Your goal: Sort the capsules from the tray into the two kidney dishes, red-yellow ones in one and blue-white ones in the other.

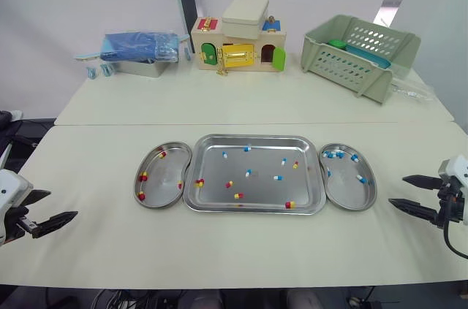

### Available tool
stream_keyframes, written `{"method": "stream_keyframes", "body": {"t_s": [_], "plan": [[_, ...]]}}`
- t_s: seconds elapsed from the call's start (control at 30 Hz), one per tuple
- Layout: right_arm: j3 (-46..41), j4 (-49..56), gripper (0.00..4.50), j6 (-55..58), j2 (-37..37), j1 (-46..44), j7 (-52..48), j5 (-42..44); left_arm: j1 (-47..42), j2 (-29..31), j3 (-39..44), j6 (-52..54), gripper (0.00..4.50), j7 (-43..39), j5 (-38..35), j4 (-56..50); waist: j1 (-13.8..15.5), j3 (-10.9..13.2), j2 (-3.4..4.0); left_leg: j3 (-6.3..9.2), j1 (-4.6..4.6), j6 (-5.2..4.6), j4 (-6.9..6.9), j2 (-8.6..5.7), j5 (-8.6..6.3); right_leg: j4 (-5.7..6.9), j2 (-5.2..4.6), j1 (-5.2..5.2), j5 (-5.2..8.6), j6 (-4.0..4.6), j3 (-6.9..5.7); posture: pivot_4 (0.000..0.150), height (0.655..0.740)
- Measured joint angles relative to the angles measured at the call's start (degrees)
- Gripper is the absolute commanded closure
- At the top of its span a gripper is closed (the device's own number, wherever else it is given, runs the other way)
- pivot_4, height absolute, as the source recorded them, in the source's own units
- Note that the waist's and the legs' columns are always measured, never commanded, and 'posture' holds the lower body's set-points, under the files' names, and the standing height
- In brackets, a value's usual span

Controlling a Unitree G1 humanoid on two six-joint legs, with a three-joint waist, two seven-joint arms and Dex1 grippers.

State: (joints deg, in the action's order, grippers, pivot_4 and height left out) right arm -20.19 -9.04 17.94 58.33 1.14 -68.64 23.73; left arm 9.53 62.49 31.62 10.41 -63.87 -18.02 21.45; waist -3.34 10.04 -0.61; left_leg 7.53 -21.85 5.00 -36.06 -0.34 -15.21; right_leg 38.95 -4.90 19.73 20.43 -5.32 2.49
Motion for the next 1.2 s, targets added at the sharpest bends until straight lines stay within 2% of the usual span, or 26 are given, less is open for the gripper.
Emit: {"method": "stream_keyframes", "body": {"t_s": [0.63, 1.2], "plan": [[0.0, -2.94, 0.0, -1.34, 0.02, -0.11, -1.2, -0.51, -0.05, -1.18, -0.75, 0.42, 0.02, 0.58, 0.34, -0.52, -0.02, 0.0, 0.0, 0.0, 0.02, 0.0, -0.02, 0.0, 0.0, 0.02, 0.0, -0.01, 0.0, 0.0, 0.0, 0.15, 0.74], [0.01, -2.8, 0.0, -2.01, -0.48, 0.7, -1.06, -0.54, -5.83, -1.19, -4.38, -0.59, 0.02, -1.65, 1.22, 4.44, -0.09, -0.01, 0.0, 0.01, 0.04, 0.0, -0.04, 0.0, 0.0, 0.05, 0.0, -0.03, 0.0, 0.0, -0.01, 0.15, 0.74]]}}
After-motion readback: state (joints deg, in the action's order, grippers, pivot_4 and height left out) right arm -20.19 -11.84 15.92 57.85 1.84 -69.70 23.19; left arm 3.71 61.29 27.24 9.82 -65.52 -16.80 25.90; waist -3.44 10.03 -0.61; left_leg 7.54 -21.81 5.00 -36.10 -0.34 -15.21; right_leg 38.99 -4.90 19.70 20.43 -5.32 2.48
